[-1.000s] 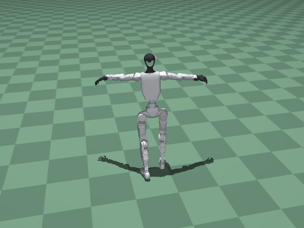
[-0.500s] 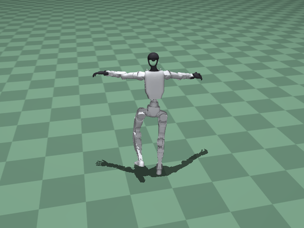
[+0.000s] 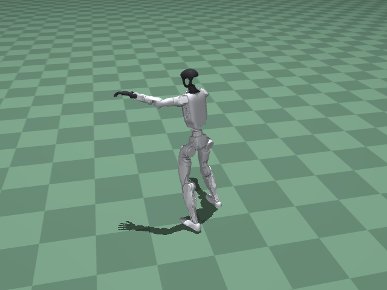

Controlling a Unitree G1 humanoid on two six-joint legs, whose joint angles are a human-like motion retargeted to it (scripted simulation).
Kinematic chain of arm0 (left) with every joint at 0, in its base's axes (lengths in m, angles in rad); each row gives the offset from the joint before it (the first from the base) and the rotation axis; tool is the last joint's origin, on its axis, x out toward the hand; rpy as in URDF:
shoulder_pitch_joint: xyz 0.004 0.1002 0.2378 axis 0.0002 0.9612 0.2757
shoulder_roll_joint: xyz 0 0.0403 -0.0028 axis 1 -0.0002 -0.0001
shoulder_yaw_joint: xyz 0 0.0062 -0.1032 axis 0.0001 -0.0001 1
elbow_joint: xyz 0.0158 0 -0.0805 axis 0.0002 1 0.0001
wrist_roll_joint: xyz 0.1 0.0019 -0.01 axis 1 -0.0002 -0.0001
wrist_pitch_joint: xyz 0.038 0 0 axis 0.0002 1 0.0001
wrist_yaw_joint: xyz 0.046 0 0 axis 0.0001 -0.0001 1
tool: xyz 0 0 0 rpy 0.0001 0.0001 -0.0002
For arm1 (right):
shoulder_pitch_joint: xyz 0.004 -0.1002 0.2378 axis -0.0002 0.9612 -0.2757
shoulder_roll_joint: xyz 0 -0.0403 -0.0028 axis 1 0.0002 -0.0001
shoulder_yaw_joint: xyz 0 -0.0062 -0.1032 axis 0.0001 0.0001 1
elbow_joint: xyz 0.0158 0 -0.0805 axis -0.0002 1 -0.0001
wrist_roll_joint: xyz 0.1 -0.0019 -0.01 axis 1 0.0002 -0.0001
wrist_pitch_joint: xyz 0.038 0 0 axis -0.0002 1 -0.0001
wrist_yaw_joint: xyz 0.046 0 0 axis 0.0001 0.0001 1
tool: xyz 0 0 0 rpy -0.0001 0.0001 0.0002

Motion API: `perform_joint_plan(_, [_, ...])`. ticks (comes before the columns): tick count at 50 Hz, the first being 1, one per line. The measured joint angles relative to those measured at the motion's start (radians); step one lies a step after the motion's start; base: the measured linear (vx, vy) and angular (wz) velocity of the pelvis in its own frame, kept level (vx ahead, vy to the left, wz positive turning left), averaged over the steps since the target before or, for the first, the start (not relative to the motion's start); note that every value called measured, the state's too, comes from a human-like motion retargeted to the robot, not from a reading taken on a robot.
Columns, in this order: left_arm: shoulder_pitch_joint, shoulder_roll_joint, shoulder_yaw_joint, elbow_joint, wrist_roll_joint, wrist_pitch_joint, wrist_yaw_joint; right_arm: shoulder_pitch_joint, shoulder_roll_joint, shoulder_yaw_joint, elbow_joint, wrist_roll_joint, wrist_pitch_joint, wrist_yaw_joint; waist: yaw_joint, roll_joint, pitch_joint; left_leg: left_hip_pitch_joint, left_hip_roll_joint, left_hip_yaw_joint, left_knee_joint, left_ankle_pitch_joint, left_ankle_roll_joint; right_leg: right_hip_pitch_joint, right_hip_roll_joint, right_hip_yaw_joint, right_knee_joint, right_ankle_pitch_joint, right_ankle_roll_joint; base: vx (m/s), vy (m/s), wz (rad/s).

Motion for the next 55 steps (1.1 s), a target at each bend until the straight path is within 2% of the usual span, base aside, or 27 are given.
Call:
perform_joint_plan(2, [0.029,0.075,0.049,0.0,-0.026,0.001,0.056,-0.118,0.029,0.067,0.014,-0.016,-0.008,-0.026,0.032,-0.009,0.011,-0.023,0.009,-0.055,-0.014,0.017,0.019,0.03,0.033,0.04,-0.027,-0.011,0.004,-0.09,-0.4,1.62])
perform_joint_plan(3, [0.031,0.112,0.083,0.001,-0.025,0.004,0.079,-0.189,0.03,0.095,0.015,-0.023,-0.007,-0.031,0.052,-0.019,0.037,-0.044,0.008,-0.075,0.013,0.009,0.038,0.052,0.028,0.024,-0.04,-0.027,0.009,-0.13,-0.38,1.76])
perform_joint_plan(5, [0.018,0.167,0.158,-0.008,-0.007,0.016,0.115,-0.322,-0.013,0.139,-0.007,-0.029,-0.003,-0.047,0.112,-0.049,0.095,-0.124,-0.001,-0.082,0.144,-0.029,0.085,0.088,-0.006,-0.053,-0.064,-0.061,0.027,-0.13,-0.36,1.94])
perform_joint_plan(7, [0.017,0.181,0.206,-0.032,-0.003,0.026,0.15,-0.4,-0.101,0.167,-0.048,-0.01,-0.011,-0.088,0.192,-0.077,0.119,-0.22,-0.022,-0.034,0.284,-0.062,0.111,0.12,-0.038,-0.143,-0.121,-0.053,0.048,-0.03,-0.33,2.22])
perform_joint_plan(10, [0.071,0.157,0.219,-0.063,-0.034,0.031,0.215,-0.427,-0.217,0.162,-0.084,0.04,-0.029,-0.169,0.274,-0.102,0.095,-0.274,-0.079,0.081,0.335,-0.018,0.104,0.216,-0.041,-0.28,-0.288,0.07,0.045,0.15,-0.31,2.78])
perform_joint_plan(12, [0.139,0.13,0.205,-0.066,-0.054,0.027,0.251,-0.394,-0.262,0.133,-0.08,0.065,-0.035,-0.205,0.268,-0.093,0.057,-0.237,-0.135,0.111,0.274,0.083,0.105,0.29,-0.013,-0.282,-0.363,0.194,0.014,0.27,-0.26,3.57])
perform_joint_plan(15, [0.238,0.099,0.179,-0.046,-0.062,0.012,0.269,-0.322,-0.306,0.098,-0.051,0.107,-0.052,-0.214,0.19,-0.05,0.007,-0.123,-0.204,0.095,0.149,0.239,0.123,0.331,0.051,-0.062,-0.283,0.342,-0.029,0.25,-0.23,4.09])
perform_joint_plan(17, [0.264,0.079,0.168,-0.028,-0.042,0.004,0.243,-0.275,-0.364,0.062,-0.036,0.128,-0.054,-0.169,0.132,-0.004,-0.003,-0.039,-0.192,0.121,0.11,0.307,0.116,0.332,0.088,0.023,-0.126,0.324,-0.041,0.14,-0.21,4.13])
perform_joint_plan(18, [0.261,0.069,0.167,-0.024,-0.03,0.007,0.244,-0.26,-0.403,0.04,-0.023,0.146,-0.059,-0.16,0.109,0.018,-0.004,-0.009,-0.17,0.15,0.098,0.299,0.106,0.309,0.087,0.009,-0.006,0.285,-0.044,0.04,-0.2,4.02])
perform_joint_plan(20, [0.228,0.047,0.173,-0.021,-0.019,0.017,0.235,-0.231,-0.506,0.0,-0.001,0.181,-0.053,-0.126,0.074,0.051,0.015,0.027,-0.136,0.154,0.071,0.196,0.087,0.261,0.025,-0.062,0.262,0.188,-0.053,-0.05,-0.19,3.91])
perform_joint_plan(23, [0.156,0.013,0.223,-0.012,0.006,0.052,0.2,-0.156,-0.673,-0.074,0.028,0.234,-0.019,-0.039,0.031,0.047,0.076,-0.08,-0.121,-0.056,0.214,0.013,0.124,0.231,-0.112,-0.086,0.568,0.047,-0.089,-0.17,-0.26,3.67])
perform_joint_plan(25, [0.151,-0.01,0.293,0.014,0.001,0.096,0.193,-0.078,-0.734,-0.147,0.048,0.273,0.005,-0.02,0.016,0.038,0.12,-0.191,-0.11,-0.192,0.363,-0.033,0.134,0.225,-0.134,-0.026,0.65,-0.02,-0.118,-0.24,-0.44,2.95])
perform_joint_plan(27, [0.258,-0.047,0.407,0.062,-0.043,0.126,0.22,0.055,-0.716,-0.252,0.044,0.308,0.007,-0.043,0.025,0.022,0.131,-0.22,-0.097,-0.267,0.33,0.03,0.104,0.216,-0.075,0.093,0.612,-0.019,-0.109,-0.25,-0.57,2.05])
perform_joint_plan(30, [0.551,-0.143,0.599,0.182,-0.14,0.112,0.244,0.251,-0.616,-0.364,0.012,0.303,-0.012,-0.046,0.036,0.006,0.107,-0.163,-0.08,-0.359,0.056,0.283,0.071,0.241,0.076,0.269,0.398,0.064,-0.039,-0.32,-0.68,1.69])
perform_joint_plan(32, [0.695,-0.223,0.666,0.3,-0.183,0.089,0.173,0.312,-0.577,-0.376,0.006,0.253,-0.013,0.03,0.016,0.027,0.093,-0.165,-0.042,-0.377,-0.083,0.478,0.039,0.271,0.129,0.253,0.204,0.143,-0.031,-0.48,-0.7,2.13])
perform_joint_plan(33, [0.743,-0.262,0.689,0.355,-0.191,0.088,0.114,0.337,-0.573,-0.383,0.004,0.219,-0.006,0.09,0.002,0.039,0.094,-0.179,-0.021,-0.332,-0.117,0.547,0.012,0.288,0.133,0.205,0.115,0.187,-0.04,-0.58,-0.69,2.46])
perform_joint_plan(35, [0.799,-0.316,0.673,0.485,-0.193,0.085,-0.016,0.369,-0.601,-0.4,-0.003,0.176,0.003,0.202,-0.031,0.052,0.108,-0.21,0.009,-0.168,-0.115,0.577,-0.02,0.312,0.122,0.089,-0.004,0.244,-0.047,-0.69,-0.66,2.67])
perform_joint_plan(38, [0.769,-0.32,0.634,0.647,-0.15,0.082,-0.206,0.431,-0.729,-0.485,-0.028,0.187,0.031,0.369,-0.063,0.033,0.156,-0.31,-0.007,-0.101,0.173,0.408,0.05,0.297,0.092,-0.032,-0.026,0.175,-0.036,-0.82,-0.61,2.51])
perform_joint_plan(40, [0.737,-0.273,0.638,0.695,-0.117,0.103,-0.227,0.492,-0.797,-0.561,-0.04,0.255,0.043,0.364,-0.066,0.003,0.181,-0.402,-0.016,-0.112,0.478,0.259,0.106,0.254,0.081,-0.091,-0.02,0.102,-0.03,-0.81,-0.51,1.85])
perform_joint_plan(42, [0.748,-0.227,0.666,0.695,-0.111,0.126,-0.152,0.56,-0.815,-0.62,-0.04,0.31,0.026,0.269,-0.061,-0.034,0.18,-0.406,-0.025,-0.084,0.653,0.155,0.139,0.217,0.078,-0.135,-0.069,0.12,-0.032,-0.79,-0.45,1.31])
perform_joint_plan(43, [0.766,-0.214,0.681,0.692,-0.119,0.129,-0.105,0.597,-0.806,-0.649,-0.039,0.32,0.011,0.219,-0.059,-0.054,0.173,-0.381,-0.044,-0.075,0.685,0.125,0.145,0.205,0.079,-0.153,-0.117,0.169,-0.033,-0.8,-0.42,1.11])
perform_joint_plan(45, [0.829,-0.201,0.737,0.665,-0.158,0.135,-0.041,0.691,-0.76,-0.722,-0.047,0.307,0.006,0.177,-0.06,-0.095,0.15,-0.296,-0.117,-0.08,0.659,0.116,0.14,0.204,0.085,-0.179,-0.259,0.333,-0.027,-0.83,-0.4,1.1])
perform_joint_plan(48, [0.929,-0.209,0.777,0.673,-0.24,0.114,-0.09,0.794,-0.701,-0.796,-0.062,0.298,0.031,0.225,-0.095,-0.128,0.102,-0.167,-0.24,-0.111,0.554,0.224,0.122,0.203,0.108,-0.083,-0.463,0.617,-0.016,-0.9,-0.33,1.33])
perform_joint_plan(50, [0.986,-0.202,0.788,0.679,-0.283,0.089,-0.169,0.837,-0.685,-0.821,-0.065,0.314,0.04,0.294,-0.113,-0.126,0.066,-0.104,-0.3,-0.141,0.494,0.336,0.097,0.191,0.134,0.078,-0.512,0.7,-0.024,-0.98,-0.24,1.17])
perform_joint_plan(52, [1.033,-0.175,0.816,0.667,-0.282,0.056,-0.238,0.869,-0.698,-0.844,-0.057,0.323,0.024,0.356,-0.115,-0.083,0.045,-0.052,-0.297,-0.147,0.422,0.37,0.061,0.179,0.168,0.141,-0.423,0.63,-0.047,-1.04,-0.17,0.98])
perform_joint_plan(53, [1.048,-0.158,0.833,0.658,-0.291,0.047,-0.244,0.882,-0.713,-0.857,-0.05,0.336,0.011,0.358,-0.118,-0.048,0.047,-0.028,-0.266,-0.129,0.38,0.325,0.054,0.168,0.186,0.127,-0.325,0.561,-0.056,-1.07,-0.1,1.18])
perform_joint_plan(55, [1.045,-0.115,0.863,0.649,-0.242,0.023,-0.258,0.898,-0.757,-0.892,-0.028,0.318,-0.009,0.37,-0.129,0.025,0.071,-0.001,-0.19,-0.094,0.296,0.15,0.057,0.119,0.198,0.054,-0.022,0.398,-0.06,-1.1,-0.03,1.51])
